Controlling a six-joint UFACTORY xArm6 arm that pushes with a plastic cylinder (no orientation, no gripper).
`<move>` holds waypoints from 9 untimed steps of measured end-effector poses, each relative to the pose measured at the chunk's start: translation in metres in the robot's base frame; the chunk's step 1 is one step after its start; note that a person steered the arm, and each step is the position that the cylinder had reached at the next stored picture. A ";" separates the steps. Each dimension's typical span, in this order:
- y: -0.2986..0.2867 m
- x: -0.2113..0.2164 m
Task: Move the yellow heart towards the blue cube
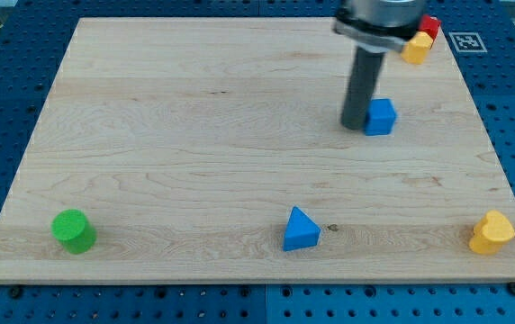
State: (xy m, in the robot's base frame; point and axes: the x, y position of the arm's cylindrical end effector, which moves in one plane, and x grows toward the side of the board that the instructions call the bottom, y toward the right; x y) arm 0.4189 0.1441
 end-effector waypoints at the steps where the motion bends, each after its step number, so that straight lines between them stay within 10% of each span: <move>1: 0.031 0.001; 5: 0.062 0.200; 9: 0.097 0.183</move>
State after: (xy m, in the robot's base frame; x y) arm 0.6015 0.2409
